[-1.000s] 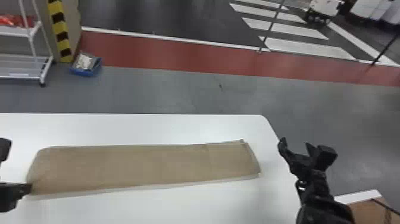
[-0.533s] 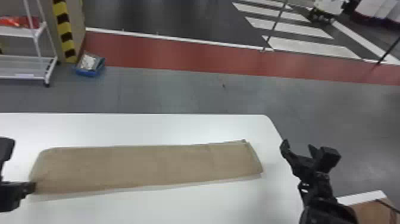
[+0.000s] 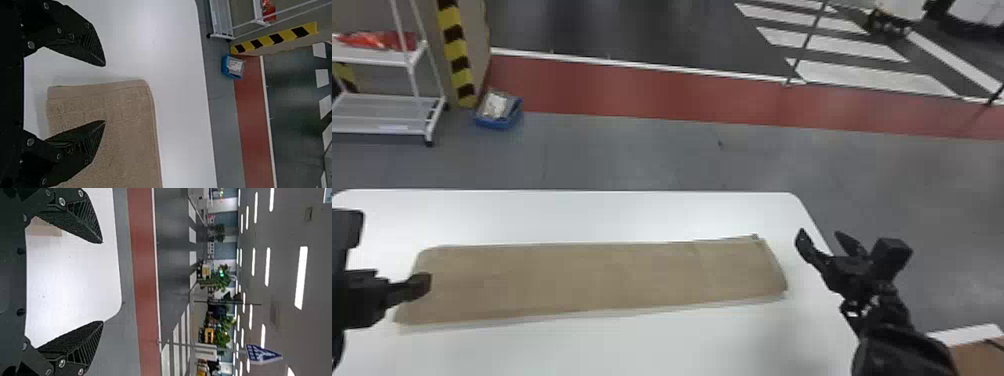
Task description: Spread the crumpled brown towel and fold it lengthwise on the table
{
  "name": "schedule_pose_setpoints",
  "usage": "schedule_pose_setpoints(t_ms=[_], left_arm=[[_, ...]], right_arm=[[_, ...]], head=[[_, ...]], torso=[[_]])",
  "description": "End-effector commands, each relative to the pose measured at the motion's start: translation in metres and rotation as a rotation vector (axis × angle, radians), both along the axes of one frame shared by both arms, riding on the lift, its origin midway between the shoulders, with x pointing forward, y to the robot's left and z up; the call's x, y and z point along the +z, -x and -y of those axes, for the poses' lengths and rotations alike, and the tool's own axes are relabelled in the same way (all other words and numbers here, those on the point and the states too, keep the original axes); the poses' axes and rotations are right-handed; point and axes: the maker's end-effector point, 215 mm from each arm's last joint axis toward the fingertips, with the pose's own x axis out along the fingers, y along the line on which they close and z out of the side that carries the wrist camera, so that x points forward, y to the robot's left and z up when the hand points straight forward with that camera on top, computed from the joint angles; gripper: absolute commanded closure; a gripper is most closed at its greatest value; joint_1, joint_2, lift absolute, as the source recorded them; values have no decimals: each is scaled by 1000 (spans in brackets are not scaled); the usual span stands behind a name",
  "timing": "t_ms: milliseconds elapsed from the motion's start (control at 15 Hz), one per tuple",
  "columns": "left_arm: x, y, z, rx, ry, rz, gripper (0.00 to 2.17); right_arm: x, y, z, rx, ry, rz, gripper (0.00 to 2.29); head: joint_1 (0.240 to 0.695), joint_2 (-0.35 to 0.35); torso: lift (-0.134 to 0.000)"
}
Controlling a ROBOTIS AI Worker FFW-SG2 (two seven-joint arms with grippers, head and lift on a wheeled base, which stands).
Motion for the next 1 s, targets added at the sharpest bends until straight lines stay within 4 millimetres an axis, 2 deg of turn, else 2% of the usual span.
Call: schedule_pose_setpoints(t_ms=[0, 67, 267, 333, 533, 933], left_arm=[[5, -15, 2, -5, 8, 15, 83], [3, -20, 3, -5, 16, 6, 83], [-1, -29, 8, -12, 18, -21, 83], [-8, -27, 12, -24, 22, -55, 80], [-17, -24, 12, -24, 30, -114, 90], [-26, -34, 17, -33, 29, -142, 87]], right_arm=[[-9, -13, -7, 68, -29, -84, 174], [-21, -17, -7, 105, -10, -182, 174], [-33, -26, -16, 211, 42, -350, 174], [-36, -24, -17, 234, 79, -382, 178], [-23, -26, -9, 271, 98, -385, 225], [-18, -22, 10, 246, 123, -388, 255]], head=[[695, -230], [695, -230], [695, -211], [695, -209], [695, -211], [695, -234]], torso=[[0], [0], [0], [0], [0], [0]])
